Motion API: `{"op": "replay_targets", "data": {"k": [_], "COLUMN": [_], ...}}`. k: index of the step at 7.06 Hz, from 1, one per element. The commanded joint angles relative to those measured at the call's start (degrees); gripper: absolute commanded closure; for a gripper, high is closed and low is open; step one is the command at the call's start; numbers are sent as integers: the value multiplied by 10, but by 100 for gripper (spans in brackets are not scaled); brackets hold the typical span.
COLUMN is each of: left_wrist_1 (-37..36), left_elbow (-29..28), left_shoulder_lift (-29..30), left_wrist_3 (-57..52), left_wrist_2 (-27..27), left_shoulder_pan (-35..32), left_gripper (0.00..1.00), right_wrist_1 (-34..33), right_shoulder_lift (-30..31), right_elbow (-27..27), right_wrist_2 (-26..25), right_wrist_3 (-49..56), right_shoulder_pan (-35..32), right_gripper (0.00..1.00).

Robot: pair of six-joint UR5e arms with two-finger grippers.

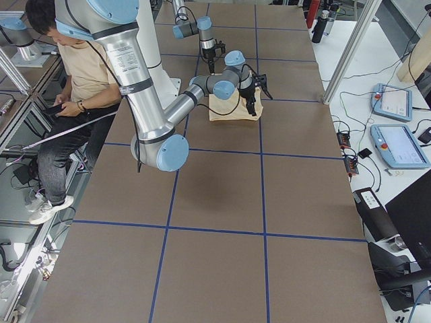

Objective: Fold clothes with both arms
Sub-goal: 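Lower the left gripper to the shirt side nearest it and grasp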

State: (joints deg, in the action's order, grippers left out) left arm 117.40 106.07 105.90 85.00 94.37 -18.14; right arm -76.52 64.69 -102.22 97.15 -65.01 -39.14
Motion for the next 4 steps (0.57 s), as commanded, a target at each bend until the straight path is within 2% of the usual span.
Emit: {"op": "replay_targets", "data": {"k": [1,3,4], "left_wrist_1": [-1,-1,-3], "left_elbow": [0,3,10], "left_shoulder_lift": [-3,-3,-4], "left_wrist_3": [-2,-2,-3], "left_wrist_2": [0,0,-1], "left_shoulder_pan": [-1,-2,-4], "left_gripper": [52,100,100], "right_wrist_1": [0,1,1], "right_shoulder_lift": [-1,0,0], "right_elbow": [0,0,0], "right_wrist_2": [0,0,0], "right_wrist_3": [0,-1,-3], "right_shoulder_pan": [0,0,1], "right_gripper": [1,1,1]}}
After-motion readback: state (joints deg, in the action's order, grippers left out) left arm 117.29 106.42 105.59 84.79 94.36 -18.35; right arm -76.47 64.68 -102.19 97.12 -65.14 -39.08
